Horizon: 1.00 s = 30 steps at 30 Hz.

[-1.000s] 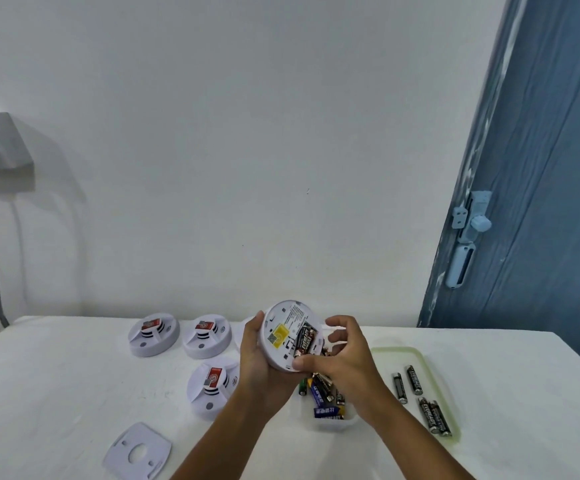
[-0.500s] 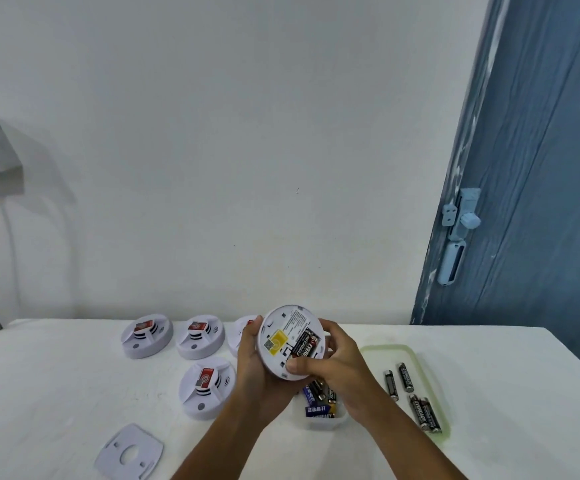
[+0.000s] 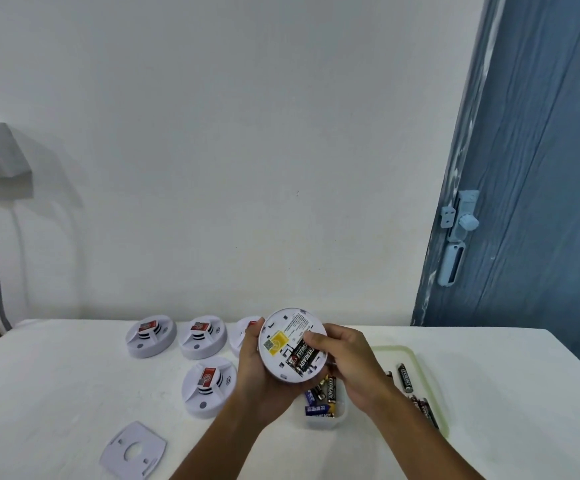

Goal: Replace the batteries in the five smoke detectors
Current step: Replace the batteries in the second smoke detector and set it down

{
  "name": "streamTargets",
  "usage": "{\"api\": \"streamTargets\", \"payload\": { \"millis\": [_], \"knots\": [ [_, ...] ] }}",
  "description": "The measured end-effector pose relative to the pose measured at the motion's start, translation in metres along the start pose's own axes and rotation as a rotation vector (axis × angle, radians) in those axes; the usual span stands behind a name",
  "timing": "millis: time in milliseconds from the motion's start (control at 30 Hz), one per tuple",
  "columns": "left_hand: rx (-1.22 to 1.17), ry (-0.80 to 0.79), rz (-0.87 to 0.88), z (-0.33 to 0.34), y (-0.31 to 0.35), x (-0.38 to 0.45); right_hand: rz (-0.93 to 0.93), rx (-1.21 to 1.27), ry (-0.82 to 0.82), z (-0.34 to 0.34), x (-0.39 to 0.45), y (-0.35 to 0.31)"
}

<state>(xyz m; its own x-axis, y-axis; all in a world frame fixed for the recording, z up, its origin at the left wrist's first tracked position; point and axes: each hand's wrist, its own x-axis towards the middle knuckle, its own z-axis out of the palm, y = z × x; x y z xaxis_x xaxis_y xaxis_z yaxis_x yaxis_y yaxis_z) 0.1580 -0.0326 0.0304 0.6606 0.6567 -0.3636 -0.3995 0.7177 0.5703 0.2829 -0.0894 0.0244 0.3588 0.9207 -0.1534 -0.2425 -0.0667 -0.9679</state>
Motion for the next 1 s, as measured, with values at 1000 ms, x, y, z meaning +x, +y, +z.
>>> {"api": "streamTargets", "payload": {
  "millis": [1000],
  "knots": [
    [-0.131,0.111,0.187,-0.174,0.12,-0.083,-0.1,-0.414,-0.042,0.162,-0.007,0.05]
  ]
}}
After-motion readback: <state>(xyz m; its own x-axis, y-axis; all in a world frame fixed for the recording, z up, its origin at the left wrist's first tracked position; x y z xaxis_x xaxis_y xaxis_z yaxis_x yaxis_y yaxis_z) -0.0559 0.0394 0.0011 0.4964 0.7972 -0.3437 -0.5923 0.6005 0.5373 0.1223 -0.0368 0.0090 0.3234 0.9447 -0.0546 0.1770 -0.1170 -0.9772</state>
